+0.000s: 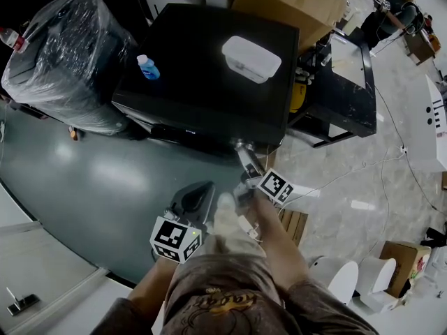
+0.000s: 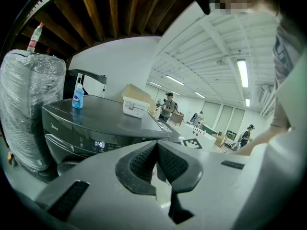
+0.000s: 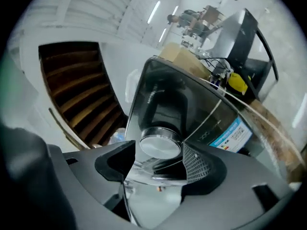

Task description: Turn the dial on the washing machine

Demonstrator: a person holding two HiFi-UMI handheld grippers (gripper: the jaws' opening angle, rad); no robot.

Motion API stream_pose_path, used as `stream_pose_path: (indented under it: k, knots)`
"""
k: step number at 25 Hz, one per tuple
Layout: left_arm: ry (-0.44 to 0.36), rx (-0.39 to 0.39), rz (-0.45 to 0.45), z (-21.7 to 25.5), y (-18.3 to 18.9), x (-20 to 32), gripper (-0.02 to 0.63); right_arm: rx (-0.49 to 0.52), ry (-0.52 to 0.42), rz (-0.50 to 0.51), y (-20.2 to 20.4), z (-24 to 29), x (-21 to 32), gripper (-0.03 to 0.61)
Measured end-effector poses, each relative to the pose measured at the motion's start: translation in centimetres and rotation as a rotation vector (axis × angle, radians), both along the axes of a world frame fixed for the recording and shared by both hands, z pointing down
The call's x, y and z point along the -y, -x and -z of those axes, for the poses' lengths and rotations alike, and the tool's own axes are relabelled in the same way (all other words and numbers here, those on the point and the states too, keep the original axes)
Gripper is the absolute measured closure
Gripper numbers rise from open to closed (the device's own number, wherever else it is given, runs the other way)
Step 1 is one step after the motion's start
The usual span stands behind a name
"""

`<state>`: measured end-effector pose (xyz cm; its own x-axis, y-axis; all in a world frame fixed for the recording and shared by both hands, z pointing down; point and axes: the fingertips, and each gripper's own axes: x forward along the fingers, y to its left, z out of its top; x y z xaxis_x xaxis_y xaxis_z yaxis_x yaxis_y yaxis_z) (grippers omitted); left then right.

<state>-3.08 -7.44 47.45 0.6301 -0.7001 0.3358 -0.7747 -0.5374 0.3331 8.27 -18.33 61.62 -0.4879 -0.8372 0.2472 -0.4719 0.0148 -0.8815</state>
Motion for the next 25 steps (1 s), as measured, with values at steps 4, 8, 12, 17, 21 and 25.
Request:
stream_pose_path:
  k: [4, 8, 12, 17, 21, 25]
  knots:
    - [-0.003, -0.002, 0.001, 0.2, 0.1, -0.1, 0.614, -0.321, 0.043, 0.093, 0.5, -0.8, -0.6, 0.304]
    - [-0.006, -0.007, 0.007, 0.4, 0.2, -0.3, 0.614, -0.578, 0.021, 0.142, 0.5, -0.5, -0.8, 0.304]
    - [0.0, -0.016, 0.016, 0.3, 0.4, -0.3, 0.614, -0.786, 0.0, 0.175, 0.6, 0.0, -0.2, 0.304]
    - [-0.002, -0.021, 0.02, 0.5, 0.4, -0.4, 0.614, -0.912, 0.057, 0.169, 0.5, -0.9, -0.4, 0.304]
    - [-0.003, -0.02, 0.026, 0.5, 0.6, -0.3, 0.614, -0.888, 0.113, 0.141, 0.8, -1.6, -0.4, 0.304]
    - [-0.003, -0.018, 0.033, 0.5, 0.8, -0.3, 0.614, -0.859, 0.145, 0.127, 1.1, -1.9, -0.4, 0.304]
